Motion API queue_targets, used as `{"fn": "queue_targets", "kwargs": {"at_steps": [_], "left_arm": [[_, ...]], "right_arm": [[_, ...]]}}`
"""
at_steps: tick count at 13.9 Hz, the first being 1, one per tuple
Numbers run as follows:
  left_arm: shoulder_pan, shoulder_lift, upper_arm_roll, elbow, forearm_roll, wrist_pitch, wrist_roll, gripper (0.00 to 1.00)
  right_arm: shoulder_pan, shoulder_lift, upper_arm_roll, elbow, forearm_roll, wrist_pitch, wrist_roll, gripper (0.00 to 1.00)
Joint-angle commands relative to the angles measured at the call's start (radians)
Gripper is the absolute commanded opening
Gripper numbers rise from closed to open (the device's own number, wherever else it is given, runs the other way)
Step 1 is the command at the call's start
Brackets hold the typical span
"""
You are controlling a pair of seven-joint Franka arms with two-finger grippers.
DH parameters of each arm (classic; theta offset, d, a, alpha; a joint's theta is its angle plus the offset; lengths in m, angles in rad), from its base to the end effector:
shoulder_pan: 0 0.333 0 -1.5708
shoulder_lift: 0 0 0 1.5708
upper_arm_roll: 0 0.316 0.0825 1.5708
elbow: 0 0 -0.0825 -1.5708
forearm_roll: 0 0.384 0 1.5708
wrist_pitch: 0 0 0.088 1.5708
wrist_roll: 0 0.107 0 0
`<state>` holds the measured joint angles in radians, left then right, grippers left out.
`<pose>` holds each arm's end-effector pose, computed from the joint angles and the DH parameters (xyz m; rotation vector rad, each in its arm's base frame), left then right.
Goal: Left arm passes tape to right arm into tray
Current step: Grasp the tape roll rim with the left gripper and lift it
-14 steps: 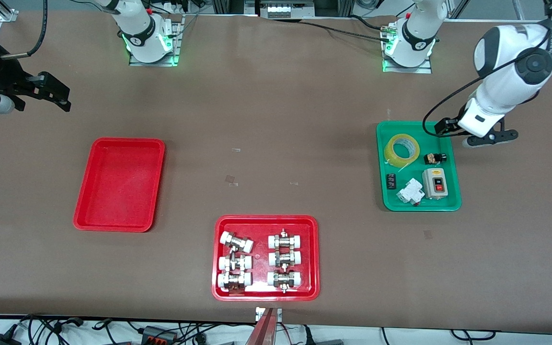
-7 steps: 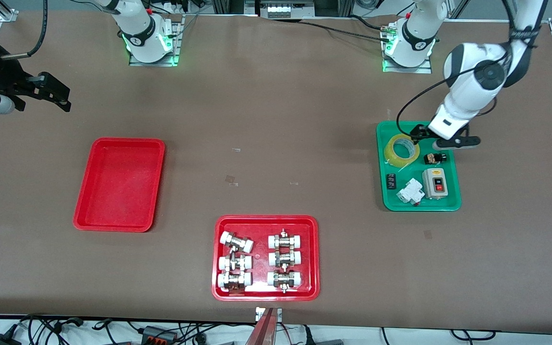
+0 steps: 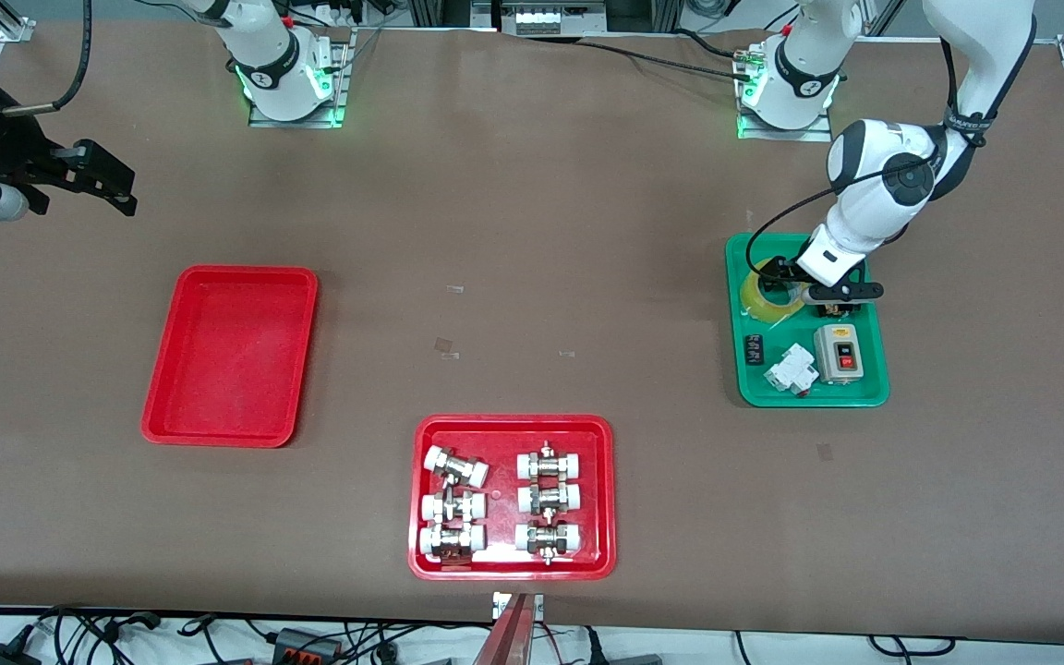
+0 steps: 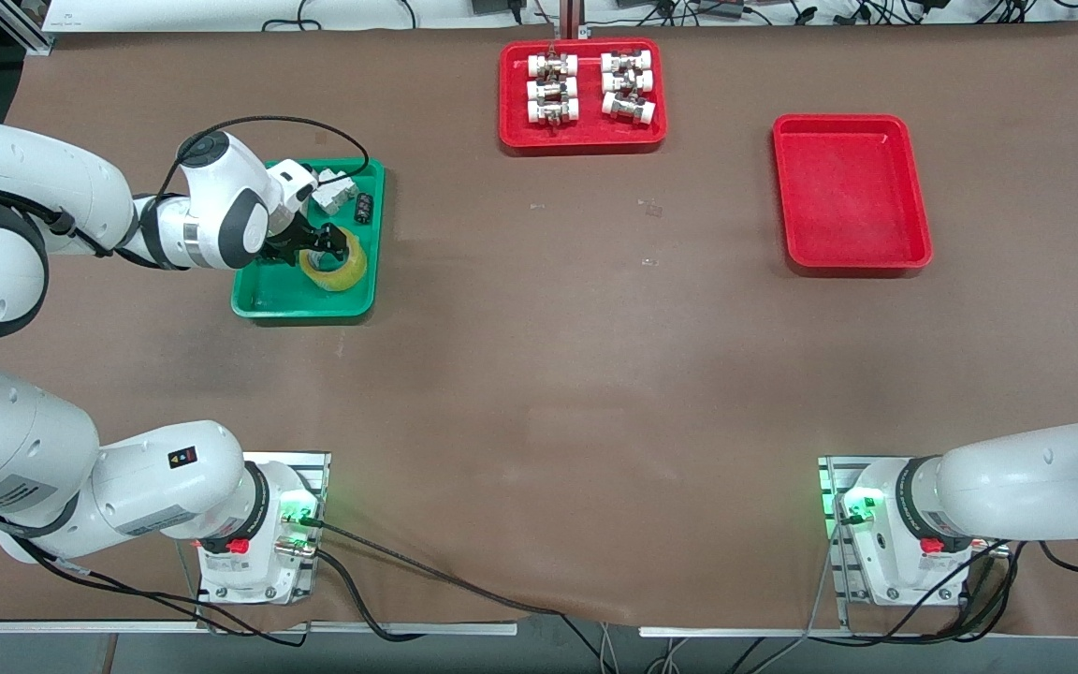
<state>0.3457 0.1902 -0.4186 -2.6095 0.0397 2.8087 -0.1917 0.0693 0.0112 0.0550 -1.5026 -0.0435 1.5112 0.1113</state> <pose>0.4366 -0.0415 0.1950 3.0721 0.1370 0.0279 0.5488 0.0635 0.6452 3.0987 0.0162 0.0038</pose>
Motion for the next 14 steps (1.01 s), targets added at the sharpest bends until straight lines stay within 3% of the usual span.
{"fn": "queue_targets", "kwargs": {"at_steps": [1,2,3,4,5,9,12,14], "left_arm": [[0.001,-0.018,-0.006,0.008,-0.020,-0.038,0.006,0.75],[0.004,-0.021,-0.006,0.011,-0.020,-0.064,0.018,0.55],[0.004,-0.021,-0.006,0.012,-0.020,-0.070,0.018,0.28],[0.004,-0.021,-0.005,0.014,-0.020,-0.074,0.020,0.17],[0.004,-0.024,-0.003,0.015,-0.018,-0.084,0.031,0.00],[0.006,-0.096,-0.005,0.055,-0.018,-0.205,0.034,0.00],[0.006,-0.210,0.000,0.142,-0.018,-0.406,0.044,0.00],[0.004,-0.265,-0.008,0.279,-0.018,-0.628,0.046,0.00]], "right_arm": [[0.000,0.006,0.003,0.013,-0.013,-0.014,0.013,1.00],[0.000,0.006,0.003,0.013,-0.013,-0.014,0.013,1.00],[0.000,0.006,0.003,0.015,-0.013,-0.014,0.013,1.00],[0.000,0.006,0.003,0.013,-0.012,-0.014,0.013,1.00],[0.000,0.006,0.003,0.015,-0.012,-0.014,0.013,1.00],[-0.002,0.006,0.003,0.013,-0.012,-0.014,0.013,1.00],[-0.002,0.007,0.003,0.013,-0.012,-0.014,0.013,1.00],[-0.003,0.006,0.003,0.018,-0.013,-0.009,0.008,1.00]]}}
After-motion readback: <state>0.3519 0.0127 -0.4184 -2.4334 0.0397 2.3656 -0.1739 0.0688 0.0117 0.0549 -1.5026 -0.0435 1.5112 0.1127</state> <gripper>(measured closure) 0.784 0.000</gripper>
